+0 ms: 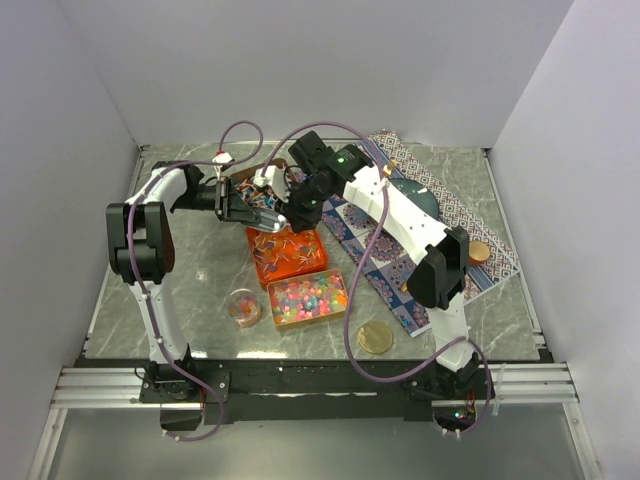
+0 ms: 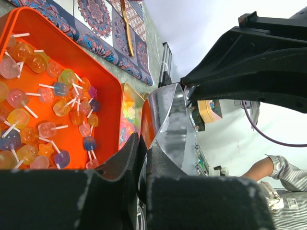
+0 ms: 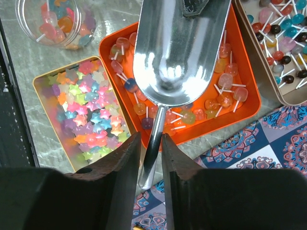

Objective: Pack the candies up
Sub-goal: Adjust the spatula, then adjust the storage box at the center of the board, then scoop the fake candies from the storage box.

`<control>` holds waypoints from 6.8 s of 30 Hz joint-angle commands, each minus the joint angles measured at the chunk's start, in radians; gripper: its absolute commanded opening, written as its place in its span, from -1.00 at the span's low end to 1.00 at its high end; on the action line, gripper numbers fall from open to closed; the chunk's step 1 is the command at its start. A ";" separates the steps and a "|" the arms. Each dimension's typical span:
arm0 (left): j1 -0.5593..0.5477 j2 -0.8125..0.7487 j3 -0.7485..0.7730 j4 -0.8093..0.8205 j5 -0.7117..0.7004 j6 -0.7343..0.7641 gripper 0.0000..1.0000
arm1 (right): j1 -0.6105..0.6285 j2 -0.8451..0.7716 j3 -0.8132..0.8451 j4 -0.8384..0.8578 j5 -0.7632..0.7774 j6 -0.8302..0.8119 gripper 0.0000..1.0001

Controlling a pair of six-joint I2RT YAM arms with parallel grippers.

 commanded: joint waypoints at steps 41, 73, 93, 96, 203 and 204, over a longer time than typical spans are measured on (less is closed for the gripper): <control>0.154 -0.431 -0.281 1.044 -0.607 -1.076 0.62 | 0.012 0.075 0.141 0.080 0.242 0.015 -1.00; -0.018 -0.360 -0.334 0.925 -1.201 -1.099 0.30 | -0.069 0.160 0.123 0.352 0.920 -0.345 -1.00; -0.178 -0.044 -0.002 0.721 -1.505 -1.067 -0.59 | -0.134 0.015 0.078 0.221 0.804 -0.058 -1.00; -0.178 -0.056 -0.034 0.690 -1.500 -1.058 -0.65 | -0.141 0.038 0.107 0.211 0.784 -0.042 -1.00; 0.339 -0.803 -0.921 0.544 -1.028 -1.207 -0.89 | 0.293 0.210 -0.112 0.376 1.149 -1.659 -1.00; 0.339 -0.802 -0.919 0.546 -1.026 -1.211 -0.88 | 0.296 0.212 -0.117 0.379 1.147 -1.668 -1.00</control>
